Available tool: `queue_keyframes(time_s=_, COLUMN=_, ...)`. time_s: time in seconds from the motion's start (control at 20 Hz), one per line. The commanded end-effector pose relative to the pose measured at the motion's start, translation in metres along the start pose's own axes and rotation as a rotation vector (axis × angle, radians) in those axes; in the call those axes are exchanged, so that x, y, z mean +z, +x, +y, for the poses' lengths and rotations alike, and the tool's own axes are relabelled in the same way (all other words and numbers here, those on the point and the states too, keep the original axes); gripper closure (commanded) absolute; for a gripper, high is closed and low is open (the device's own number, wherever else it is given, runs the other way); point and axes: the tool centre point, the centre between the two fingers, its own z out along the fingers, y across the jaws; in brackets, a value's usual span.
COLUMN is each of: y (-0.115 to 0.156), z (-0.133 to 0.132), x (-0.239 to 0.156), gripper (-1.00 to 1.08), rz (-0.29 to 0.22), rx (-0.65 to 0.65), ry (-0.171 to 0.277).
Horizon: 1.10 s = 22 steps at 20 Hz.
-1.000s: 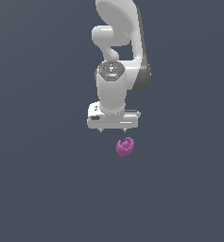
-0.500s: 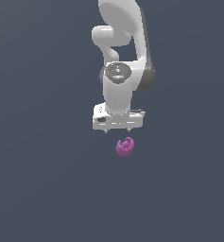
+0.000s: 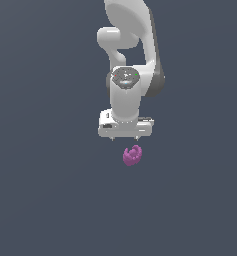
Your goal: Pick up the object and move it to a goal position.
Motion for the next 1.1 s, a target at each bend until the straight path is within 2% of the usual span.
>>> queue_keyframes(time_s=0.0, y=0.001, z=-0.001, x=0.001, gripper=-0.92, rz=0.001, rx=0.032, ry=0.0)
queue_keyframes(time_s=0.35, y=0.005, z=-0.005, x=0.003, gripper=-0.92, rz=0.004, rx=0.163, ry=-0.002)
queue_keyframes(time_s=1.05, y=0.016, z=-0.017, x=0.009, gripper=-0.92, rz=0.015, rx=0.515, ry=-0.008)
